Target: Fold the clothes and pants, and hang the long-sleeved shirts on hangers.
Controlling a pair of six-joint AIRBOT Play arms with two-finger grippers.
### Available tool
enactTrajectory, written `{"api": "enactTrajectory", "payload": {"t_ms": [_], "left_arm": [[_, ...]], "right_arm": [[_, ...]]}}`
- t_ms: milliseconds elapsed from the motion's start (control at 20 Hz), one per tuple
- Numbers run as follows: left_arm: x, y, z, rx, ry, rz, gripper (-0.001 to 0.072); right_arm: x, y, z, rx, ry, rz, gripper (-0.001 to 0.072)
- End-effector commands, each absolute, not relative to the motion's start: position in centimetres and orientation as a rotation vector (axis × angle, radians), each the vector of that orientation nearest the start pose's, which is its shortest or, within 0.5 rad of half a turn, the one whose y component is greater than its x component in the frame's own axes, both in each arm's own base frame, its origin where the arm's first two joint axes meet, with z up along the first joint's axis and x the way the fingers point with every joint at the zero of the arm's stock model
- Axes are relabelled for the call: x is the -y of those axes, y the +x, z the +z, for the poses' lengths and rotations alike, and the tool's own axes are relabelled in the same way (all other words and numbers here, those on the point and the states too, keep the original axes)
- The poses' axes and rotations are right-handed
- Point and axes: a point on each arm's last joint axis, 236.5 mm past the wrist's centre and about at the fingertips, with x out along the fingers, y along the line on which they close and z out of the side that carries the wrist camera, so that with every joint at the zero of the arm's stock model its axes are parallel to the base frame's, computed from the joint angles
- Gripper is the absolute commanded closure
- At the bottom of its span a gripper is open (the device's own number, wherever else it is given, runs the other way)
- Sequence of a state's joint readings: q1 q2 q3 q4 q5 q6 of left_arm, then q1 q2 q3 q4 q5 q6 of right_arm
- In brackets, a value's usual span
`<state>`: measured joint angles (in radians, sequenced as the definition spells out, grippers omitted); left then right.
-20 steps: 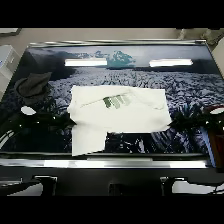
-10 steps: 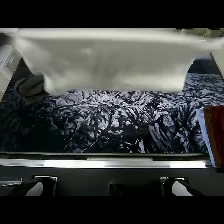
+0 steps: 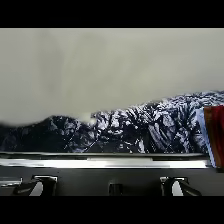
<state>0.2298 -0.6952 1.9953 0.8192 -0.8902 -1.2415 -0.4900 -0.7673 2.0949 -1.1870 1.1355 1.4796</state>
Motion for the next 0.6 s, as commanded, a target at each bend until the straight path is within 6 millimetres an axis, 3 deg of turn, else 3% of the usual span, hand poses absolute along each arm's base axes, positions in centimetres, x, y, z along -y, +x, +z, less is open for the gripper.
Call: {"api": "enactTrajectory", "payload": {"t_ms": [0, 50, 150, 250, 400, 500, 550], "left_arm": [[8.5, 12.6, 63.6, 0.532, 0.015, -0.306, 0.069], [8.0, 13.9, 62.6, 0.474, 0.002, -0.29, 0.069], [7.6, 19.3, 56.6, 0.195, -0.048, -0.305, 0.069], [7.1, 25.6, 47.2, -0.175, -0.131, -0.334, 0.069], [6.0, 33.9, 31.7, -0.603, -0.284, -0.342, 0.069], [6.8, 37.2, 20.2, -0.83, -0.385, -0.339, 0.069], [7.4, 38.1, 15.4, -0.908, -0.423, -0.328, 0.0689]], "right_arm": [[1.1, 18.1, 59.0, 0.269, 0.021, -0.145, 0.0677], [1.5, 19.2, 57.9, 0.215, 0.049, -0.143, 0.0677], [2.6, 23.0, 52.4, -0.021, 0.09, -0.122, 0.0677], [4.0, 27.8, 42.1, -0.431, 0.201, -0.07, 0.0677], [5.5, 32.3, 25.5, -0.976, 0.384, -0.007, 0.0677], [5.2, 33.9, 15.6, -1.212, 0.382, -0.016, 0.0678], [4.6, 35.2, 11.7, -1.263, 0.374, -0.018, 0.0678]]}}
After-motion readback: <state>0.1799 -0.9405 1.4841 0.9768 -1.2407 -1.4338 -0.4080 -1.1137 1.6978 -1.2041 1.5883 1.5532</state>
